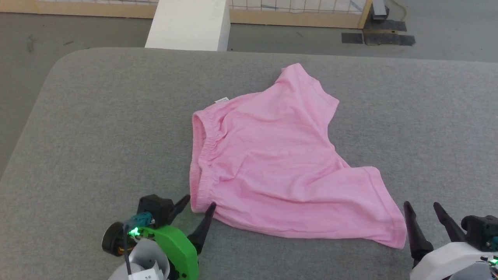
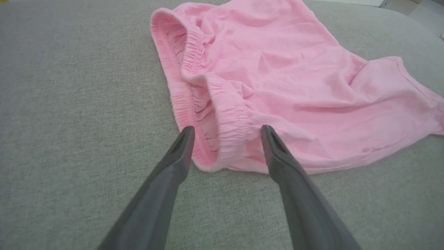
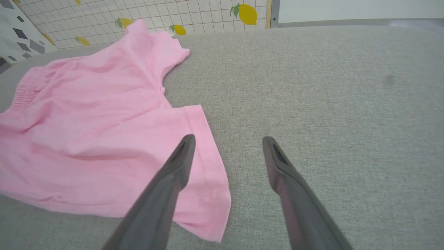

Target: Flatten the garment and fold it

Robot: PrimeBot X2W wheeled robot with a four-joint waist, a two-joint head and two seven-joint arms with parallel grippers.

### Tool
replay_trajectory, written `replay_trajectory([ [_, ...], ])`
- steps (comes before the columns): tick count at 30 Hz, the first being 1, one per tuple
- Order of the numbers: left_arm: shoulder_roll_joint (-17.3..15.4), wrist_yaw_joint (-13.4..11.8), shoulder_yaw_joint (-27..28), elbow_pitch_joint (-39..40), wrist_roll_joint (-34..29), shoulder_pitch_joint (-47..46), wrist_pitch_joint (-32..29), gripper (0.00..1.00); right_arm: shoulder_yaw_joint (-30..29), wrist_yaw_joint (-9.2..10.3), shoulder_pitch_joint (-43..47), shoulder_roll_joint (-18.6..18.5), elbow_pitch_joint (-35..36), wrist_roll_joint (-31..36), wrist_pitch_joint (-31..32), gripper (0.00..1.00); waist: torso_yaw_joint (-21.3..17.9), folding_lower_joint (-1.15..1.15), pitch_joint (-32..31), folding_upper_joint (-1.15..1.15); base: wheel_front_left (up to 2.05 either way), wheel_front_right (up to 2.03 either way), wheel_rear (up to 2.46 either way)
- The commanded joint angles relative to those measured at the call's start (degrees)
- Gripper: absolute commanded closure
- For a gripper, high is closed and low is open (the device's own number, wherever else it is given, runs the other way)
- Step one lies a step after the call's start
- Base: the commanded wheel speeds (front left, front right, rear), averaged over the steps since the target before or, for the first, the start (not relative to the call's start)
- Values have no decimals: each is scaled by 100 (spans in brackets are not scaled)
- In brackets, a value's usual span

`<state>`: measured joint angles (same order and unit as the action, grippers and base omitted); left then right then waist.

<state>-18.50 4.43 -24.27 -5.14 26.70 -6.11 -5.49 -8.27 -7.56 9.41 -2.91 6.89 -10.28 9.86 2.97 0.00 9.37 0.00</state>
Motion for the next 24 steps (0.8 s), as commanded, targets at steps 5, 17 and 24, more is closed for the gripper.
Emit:
replay_trajectory([
  [5,-153,-150,10,-12,-4,66,-340,0,110,8,-181,2,-105,-56,-135,0,-172,0,108,0,0,0,0],
  [17,-14,-597,114,-434,105,-116,-808,15,348,8,-418,3,-232,-195,-178,0,-417,0,277,0,0,0,0],
  [24,-35,-720,186,-419,302,68,-1051,100,420,8,-283,3,-253,-197,278,0,-439,0,252,0,0,0,0],
])
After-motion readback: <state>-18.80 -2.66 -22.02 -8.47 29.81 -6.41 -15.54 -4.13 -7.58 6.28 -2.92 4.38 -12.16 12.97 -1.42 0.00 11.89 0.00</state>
